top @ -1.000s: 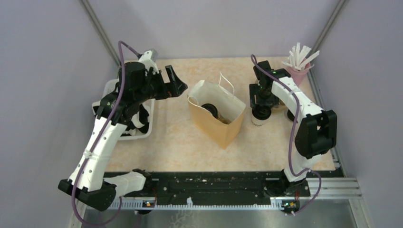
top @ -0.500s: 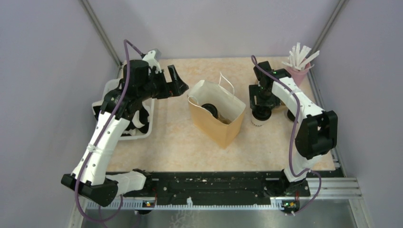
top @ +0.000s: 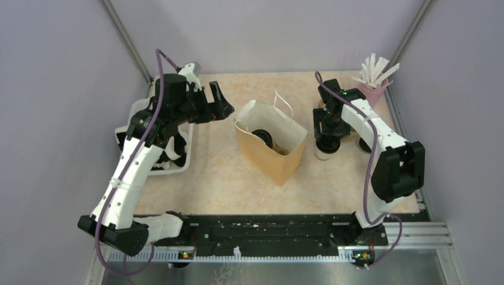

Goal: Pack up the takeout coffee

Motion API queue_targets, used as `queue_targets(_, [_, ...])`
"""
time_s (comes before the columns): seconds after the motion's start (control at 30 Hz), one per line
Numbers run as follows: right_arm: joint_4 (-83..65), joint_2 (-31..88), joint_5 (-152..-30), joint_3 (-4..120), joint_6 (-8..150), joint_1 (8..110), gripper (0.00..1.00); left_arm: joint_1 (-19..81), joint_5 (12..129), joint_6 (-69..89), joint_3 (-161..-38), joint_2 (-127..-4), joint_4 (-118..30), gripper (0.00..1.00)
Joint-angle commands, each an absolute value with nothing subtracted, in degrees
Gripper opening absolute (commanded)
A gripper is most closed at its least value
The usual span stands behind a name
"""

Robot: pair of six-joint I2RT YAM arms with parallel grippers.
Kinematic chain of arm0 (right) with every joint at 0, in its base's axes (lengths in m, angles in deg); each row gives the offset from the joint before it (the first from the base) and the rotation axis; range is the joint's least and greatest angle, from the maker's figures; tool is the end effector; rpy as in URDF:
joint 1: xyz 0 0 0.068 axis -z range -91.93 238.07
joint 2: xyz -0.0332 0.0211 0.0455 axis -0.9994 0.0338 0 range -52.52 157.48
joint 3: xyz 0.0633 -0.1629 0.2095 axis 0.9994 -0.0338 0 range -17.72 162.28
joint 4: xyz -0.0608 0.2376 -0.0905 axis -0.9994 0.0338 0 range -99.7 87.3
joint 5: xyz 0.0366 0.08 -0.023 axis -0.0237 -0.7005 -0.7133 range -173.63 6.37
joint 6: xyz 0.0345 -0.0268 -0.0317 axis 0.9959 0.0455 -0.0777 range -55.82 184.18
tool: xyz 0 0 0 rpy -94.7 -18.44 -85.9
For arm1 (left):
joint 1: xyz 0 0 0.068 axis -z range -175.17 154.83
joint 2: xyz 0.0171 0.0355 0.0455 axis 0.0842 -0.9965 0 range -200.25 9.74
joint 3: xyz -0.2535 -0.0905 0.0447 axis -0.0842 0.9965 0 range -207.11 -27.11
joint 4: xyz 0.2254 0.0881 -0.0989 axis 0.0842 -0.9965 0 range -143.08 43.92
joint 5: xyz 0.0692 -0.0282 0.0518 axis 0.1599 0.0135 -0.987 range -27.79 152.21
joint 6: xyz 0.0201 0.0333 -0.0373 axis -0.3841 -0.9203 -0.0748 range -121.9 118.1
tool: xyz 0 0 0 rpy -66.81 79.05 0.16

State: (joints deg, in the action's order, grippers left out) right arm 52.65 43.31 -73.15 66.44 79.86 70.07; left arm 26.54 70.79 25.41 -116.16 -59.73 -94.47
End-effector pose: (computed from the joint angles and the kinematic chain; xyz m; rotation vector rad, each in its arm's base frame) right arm 0.3147 0.0954 0.2806 -0.0205 2.8197 -0.1328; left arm 0.2153 -0.0914 0.4468 -0.0097 2.1388 -0.6700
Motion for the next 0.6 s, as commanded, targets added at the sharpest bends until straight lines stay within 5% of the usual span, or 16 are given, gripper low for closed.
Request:
queue_targets(0.0, [52.1,40.2,-73.3,65.6,80.7,69.2,0.67,25.8,68.5,25.8,-119.5,-61.5,-95.9,0.98])
queue_targets(0.3, [51.7,37.7,-73.4,66.9,79.2,69.2,0.62,23.7,72.0,23.4,-124.4,-68.2,-97.9,0.98])
queue_targets(0.57, [52.3,33.2,-73.7,67.6,74.7,69.3,0.61,21.9,90.1,17.9,-129.3,-77.6,-93.4,0.88])
